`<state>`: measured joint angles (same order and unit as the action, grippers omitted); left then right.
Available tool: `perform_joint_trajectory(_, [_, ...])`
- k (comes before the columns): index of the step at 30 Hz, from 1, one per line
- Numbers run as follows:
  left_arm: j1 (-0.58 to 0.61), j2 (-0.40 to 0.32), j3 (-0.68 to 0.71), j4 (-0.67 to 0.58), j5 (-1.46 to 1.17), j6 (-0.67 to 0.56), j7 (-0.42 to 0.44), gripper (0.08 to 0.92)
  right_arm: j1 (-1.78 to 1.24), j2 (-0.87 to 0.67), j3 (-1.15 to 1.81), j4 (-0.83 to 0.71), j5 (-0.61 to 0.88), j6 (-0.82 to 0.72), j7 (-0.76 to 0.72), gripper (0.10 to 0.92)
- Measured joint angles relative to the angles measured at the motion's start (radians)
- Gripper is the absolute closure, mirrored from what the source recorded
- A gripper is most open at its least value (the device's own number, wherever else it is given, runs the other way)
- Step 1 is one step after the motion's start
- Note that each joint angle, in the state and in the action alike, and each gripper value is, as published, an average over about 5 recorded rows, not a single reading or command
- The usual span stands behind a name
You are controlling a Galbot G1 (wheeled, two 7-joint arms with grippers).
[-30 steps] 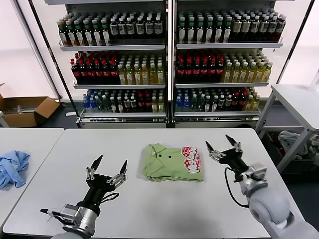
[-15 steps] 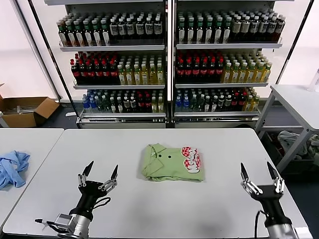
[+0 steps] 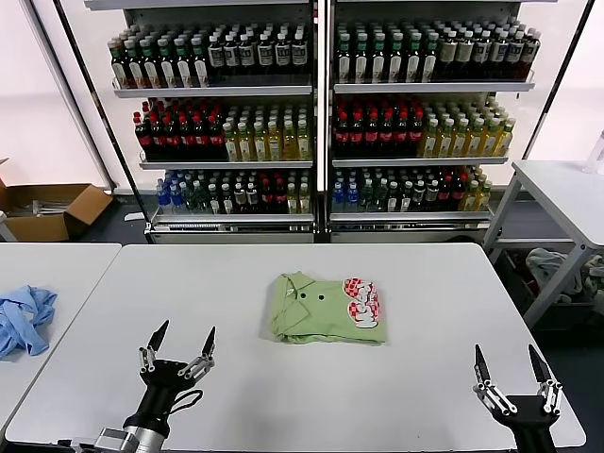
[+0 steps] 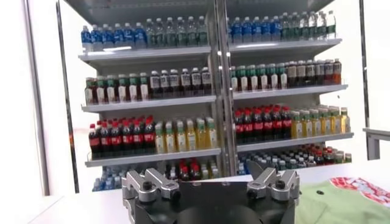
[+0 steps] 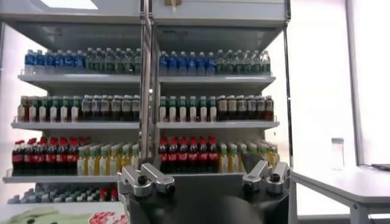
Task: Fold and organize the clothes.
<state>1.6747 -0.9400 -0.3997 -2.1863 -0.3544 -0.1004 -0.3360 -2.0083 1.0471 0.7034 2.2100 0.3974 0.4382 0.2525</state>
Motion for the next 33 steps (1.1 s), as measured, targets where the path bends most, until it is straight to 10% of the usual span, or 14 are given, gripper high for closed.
perform_joint_trajectory(33, [0.012, 0.006, -0.007, 0.011, -0.016, -0.019, -0.005, 0.177, -0.056, -0.001, -0.045, -0.015, 0.048, -0.013, 0.001, 0.203])
